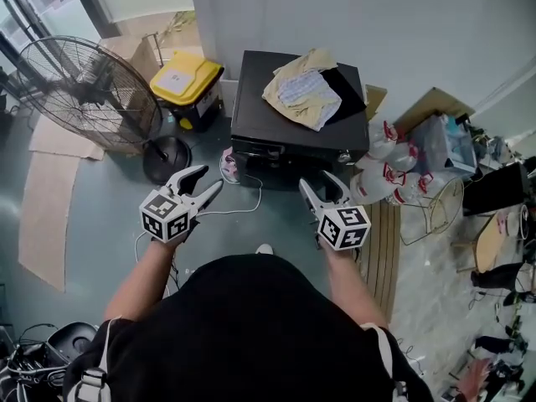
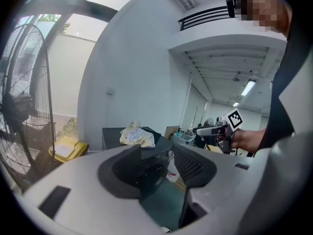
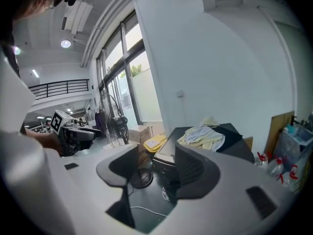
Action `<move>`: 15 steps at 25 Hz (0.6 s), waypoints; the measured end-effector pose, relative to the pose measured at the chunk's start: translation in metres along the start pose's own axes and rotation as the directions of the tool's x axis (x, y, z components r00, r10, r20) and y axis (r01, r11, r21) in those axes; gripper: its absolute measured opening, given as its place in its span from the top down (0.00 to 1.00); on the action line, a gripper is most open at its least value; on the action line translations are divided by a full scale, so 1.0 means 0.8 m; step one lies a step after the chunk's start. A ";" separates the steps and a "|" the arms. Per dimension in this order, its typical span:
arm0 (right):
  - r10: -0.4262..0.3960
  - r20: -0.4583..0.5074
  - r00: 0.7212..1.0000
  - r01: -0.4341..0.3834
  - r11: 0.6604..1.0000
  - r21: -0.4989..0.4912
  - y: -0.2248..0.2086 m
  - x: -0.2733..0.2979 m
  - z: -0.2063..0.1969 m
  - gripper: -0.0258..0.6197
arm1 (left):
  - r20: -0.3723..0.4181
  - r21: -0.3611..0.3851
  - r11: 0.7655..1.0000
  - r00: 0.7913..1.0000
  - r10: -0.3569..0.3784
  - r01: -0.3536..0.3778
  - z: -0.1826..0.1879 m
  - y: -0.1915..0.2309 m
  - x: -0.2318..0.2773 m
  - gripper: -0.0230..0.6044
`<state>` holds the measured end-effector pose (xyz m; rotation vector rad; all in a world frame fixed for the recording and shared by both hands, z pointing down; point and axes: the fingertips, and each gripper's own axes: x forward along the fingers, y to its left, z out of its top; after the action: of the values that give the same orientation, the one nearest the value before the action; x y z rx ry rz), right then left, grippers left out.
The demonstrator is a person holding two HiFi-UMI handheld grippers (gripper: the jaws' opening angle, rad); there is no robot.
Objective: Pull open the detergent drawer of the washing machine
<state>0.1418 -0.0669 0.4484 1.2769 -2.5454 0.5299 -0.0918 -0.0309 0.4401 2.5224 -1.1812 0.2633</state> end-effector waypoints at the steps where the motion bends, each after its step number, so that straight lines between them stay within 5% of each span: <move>1: 0.004 -0.002 1.000 -0.004 1.000 0.001 -0.004 0.002 0.001 0.59 | 0.001 -0.002 1.000 1.000 0.005 -0.005 0.002 0.002 0.004 0.62; 15: 0.060 -0.025 0.998 -0.060 0.998 -0.007 -0.065 0.021 0.011 0.59 | 0.006 -0.017 0.999 0.999 0.040 -0.040 0.020 -0.009 0.069 0.62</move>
<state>0.1736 -0.1114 0.4578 1.1873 -2.5701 0.5445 -0.0505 -0.0718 0.4409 2.4893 -1.2327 0.2546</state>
